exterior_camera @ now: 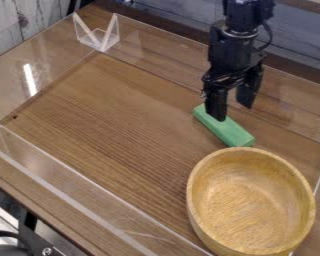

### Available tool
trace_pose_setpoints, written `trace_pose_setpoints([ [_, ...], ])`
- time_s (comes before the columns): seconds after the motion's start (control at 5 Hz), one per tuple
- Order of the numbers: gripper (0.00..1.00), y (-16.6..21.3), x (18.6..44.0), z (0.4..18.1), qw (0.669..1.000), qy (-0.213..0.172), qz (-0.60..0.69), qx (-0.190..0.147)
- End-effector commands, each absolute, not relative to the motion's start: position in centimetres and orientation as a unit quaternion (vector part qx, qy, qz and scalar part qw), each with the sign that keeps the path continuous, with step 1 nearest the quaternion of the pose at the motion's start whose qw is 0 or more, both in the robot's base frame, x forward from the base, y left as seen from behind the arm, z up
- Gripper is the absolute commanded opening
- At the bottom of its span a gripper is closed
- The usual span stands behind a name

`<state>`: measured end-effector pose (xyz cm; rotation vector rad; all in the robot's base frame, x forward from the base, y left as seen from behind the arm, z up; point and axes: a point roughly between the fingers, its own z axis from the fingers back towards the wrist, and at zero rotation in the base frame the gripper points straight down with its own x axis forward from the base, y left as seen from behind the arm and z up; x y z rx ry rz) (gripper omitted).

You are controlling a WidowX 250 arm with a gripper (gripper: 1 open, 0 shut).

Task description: Put the green block in the brown bowl

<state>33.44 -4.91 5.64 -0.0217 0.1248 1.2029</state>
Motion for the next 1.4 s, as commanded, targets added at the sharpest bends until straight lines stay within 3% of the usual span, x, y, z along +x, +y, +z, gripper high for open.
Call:
trace_pose_setpoints([
  [0.0, 1.0, -5.3, 34.4, 7.7, 0.81, 0.023, 0.585, -0.032],
  [0.6, 1.0, -5.5, 32.5, 4.7, 0.805, 0.026, 0.593, -0.013],
  [0.8, 0.0, -5.5, 32.5, 5.1, 0.809, 0.029, 0.587, -0.014],
  [1.2, 0.0, -5.9, 33.0, 9.6, 0.826, 0.051, 0.56, -0.04],
])
